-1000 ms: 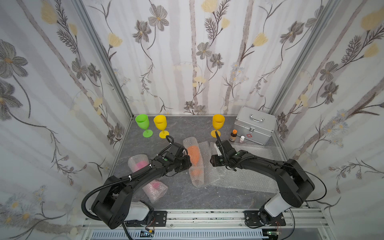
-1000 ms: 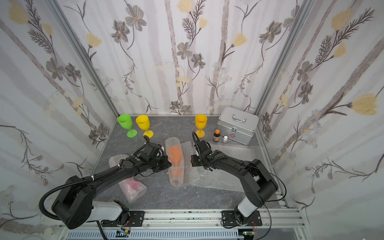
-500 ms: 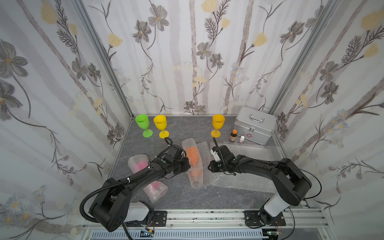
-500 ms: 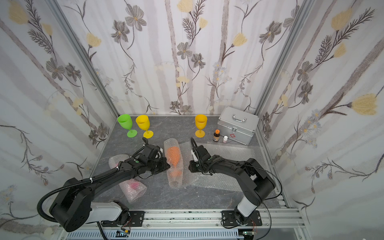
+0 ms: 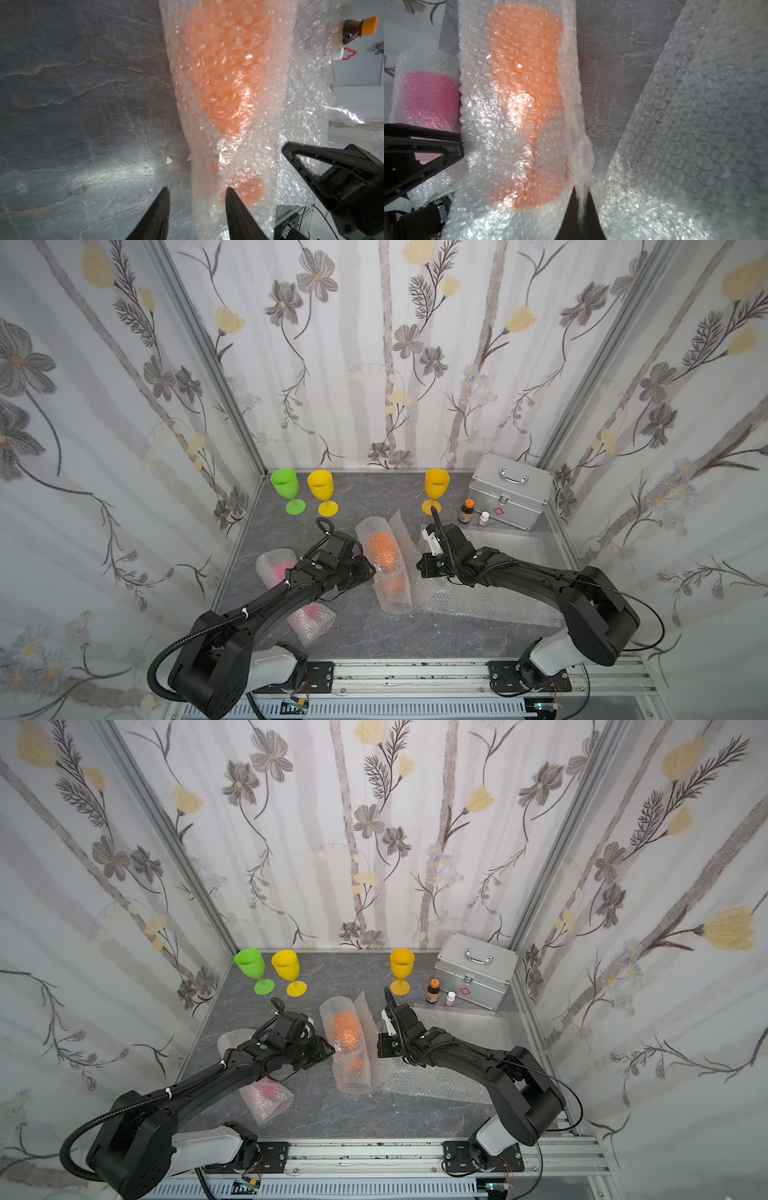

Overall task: Unpack wine glasses from bubble wrap
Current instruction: Unwrap the bubble wrap at the center of the board.

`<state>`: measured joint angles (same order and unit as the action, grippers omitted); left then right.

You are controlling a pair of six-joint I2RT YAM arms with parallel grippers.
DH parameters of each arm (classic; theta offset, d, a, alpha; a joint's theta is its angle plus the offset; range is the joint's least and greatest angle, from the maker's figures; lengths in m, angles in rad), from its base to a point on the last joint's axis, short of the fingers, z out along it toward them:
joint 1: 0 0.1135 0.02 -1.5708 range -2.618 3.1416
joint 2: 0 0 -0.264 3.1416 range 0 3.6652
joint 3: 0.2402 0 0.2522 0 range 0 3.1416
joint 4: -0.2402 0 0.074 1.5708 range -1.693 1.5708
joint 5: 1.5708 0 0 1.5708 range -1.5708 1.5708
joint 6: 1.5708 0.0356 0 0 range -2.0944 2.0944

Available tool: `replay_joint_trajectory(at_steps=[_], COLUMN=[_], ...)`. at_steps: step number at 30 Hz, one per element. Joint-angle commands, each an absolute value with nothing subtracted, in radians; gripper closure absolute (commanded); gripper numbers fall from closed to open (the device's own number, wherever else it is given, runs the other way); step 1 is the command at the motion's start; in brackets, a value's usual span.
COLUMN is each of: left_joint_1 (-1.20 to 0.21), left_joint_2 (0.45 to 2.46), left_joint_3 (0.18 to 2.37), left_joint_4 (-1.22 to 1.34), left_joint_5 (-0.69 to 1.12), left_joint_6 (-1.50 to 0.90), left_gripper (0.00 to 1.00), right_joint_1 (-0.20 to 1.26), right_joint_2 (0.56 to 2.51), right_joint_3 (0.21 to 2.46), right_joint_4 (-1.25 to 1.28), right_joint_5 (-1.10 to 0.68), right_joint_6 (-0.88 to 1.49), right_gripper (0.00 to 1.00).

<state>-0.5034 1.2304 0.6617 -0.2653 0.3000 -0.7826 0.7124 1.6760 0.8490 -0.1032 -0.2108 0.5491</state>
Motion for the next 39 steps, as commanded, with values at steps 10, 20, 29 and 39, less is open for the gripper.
replay_joint_trajectory(at_steps=[10, 20, 29, 39], left_joint_1=[-0.440, -0.433, -0.426, -0.383], left_joint_2=[1.163, 1.200, 1.243, 1.212], left_joint_3=[0.671, 0.707, 0.721, 0.780], left_joint_4=[-0.353, -0.397, -0.482, -0.655], left_joint_5=[0.292, 0.272, 0.199, 0.104], left_joint_6=[-0.782, -0.739, -0.693, -0.622], left_gripper=[0.35, 0.26, 0.52, 0.57], right_joint_1=[0.715, 0.715, 0.715, 0.713], right_joint_2=[1.529, 1.461, 1.438, 1.454], right_joint_3=[0.872, 0.862, 0.816, 0.777], right_joint_4=[-0.136, -0.172, -0.175, -0.200], right_joint_5=[-0.204, -0.199, -0.174, -0.110], right_joint_6=[0.563, 0.566, 0.572, 0.574], right_gripper=[1.00, 1.00, 1.00, 1.00])
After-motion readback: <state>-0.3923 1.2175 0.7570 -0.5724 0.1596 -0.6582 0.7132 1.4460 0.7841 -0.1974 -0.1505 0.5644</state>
